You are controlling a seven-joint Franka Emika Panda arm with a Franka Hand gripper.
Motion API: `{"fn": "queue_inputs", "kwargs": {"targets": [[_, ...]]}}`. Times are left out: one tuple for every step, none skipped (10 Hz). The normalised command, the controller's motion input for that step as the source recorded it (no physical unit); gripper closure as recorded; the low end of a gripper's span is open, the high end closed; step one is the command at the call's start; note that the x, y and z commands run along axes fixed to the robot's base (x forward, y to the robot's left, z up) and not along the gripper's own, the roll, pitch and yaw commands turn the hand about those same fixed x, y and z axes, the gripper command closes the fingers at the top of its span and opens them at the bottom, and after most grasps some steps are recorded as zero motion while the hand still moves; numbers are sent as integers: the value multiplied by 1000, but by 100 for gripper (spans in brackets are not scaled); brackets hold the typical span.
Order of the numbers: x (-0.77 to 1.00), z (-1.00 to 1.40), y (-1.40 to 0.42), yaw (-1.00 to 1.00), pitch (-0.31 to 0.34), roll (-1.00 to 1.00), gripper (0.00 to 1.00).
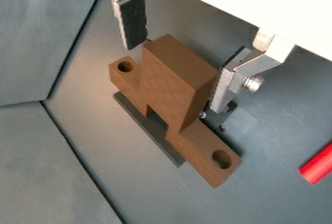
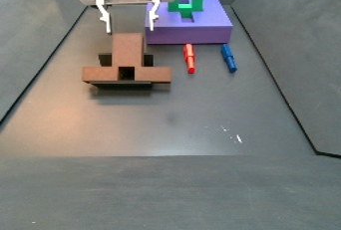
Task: Pick up the brown object. Move up. Place the brown object on the fixture. Regrasp the brown object. Move to above the board. Insert the brown object.
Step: Regrasp the brown object.
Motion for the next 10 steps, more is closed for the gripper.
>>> {"fn": "queue_inputs", "kwargs": {"targets": [[0, -223, 0, 20, 80, 206, 0], [0, -214, 0, 6, 66, 183, 0], [0, -209, 0, 0, 60, 174, 0], [0, -191, 0, 0, 60, 146, 0], [23, -169, 0, 0, 69, 106, 0], [51, -149, 9, 0, 77, 100, 0], [37, -151, 17, 0, 80, 114, 0], [31, -160, 31, 0, 80, 83, 0], [0, -143, 111, 0, 83, 0, 0], [0, -57, 151, 0, 103, 26, 0]]}}
